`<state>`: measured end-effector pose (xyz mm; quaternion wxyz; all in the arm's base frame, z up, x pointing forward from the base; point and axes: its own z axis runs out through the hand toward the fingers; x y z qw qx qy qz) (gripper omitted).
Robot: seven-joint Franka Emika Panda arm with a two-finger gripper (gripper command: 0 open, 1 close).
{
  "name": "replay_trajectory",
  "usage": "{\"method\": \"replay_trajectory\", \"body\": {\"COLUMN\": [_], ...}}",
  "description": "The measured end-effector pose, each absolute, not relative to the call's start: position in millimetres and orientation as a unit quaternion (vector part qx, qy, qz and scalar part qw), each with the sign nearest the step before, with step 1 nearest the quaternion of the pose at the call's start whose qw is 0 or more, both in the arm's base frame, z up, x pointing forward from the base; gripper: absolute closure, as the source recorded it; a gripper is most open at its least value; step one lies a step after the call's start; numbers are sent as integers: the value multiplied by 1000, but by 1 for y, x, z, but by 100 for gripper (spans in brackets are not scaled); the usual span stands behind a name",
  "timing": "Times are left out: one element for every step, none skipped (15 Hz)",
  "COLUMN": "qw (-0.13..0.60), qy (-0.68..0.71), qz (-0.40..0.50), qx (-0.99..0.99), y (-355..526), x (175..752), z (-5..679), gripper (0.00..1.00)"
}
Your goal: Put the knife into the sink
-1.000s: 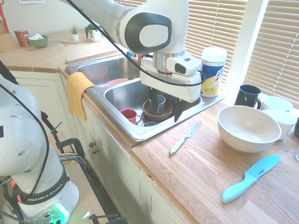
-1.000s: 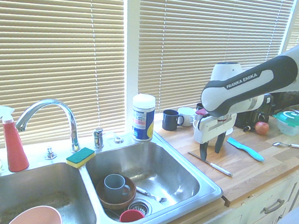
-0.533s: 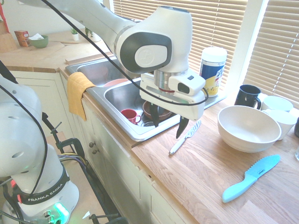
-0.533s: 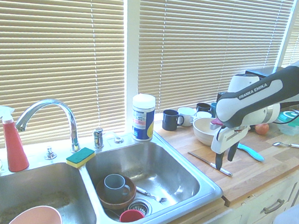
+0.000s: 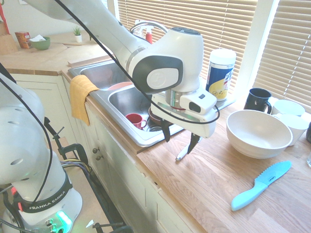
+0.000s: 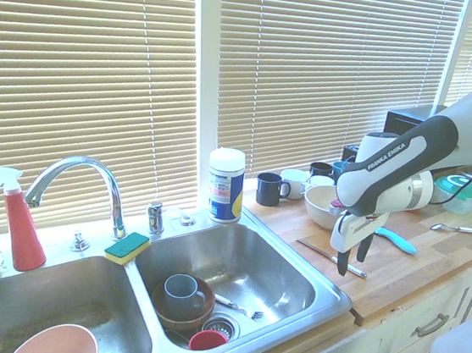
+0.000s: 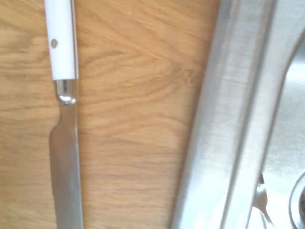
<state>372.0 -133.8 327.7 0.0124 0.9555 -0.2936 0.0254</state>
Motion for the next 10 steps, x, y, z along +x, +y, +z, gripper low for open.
{"method": "replay_trajectory", "body": {"qw": [13,13,13,13,14,14,14,14,14,14], "qy": [-295,-297,-300,-302,-302,-302,-302,-302,-303,-303], "qz": [26,26,25,24,24,23,22,21,20,19], "qx": [955,954,954,953,953,953,953,953,953,953], "y": [-135,-135,-136,-136,-137,-137,-137,-137,-137,-137], "x": [373,374,376,377,379,380,381,382,383,384], "z": [324,321,319,318,317,316,315,314,314,312], "gripper": [0,100,100,100,100,100,100,100,100,100]}}
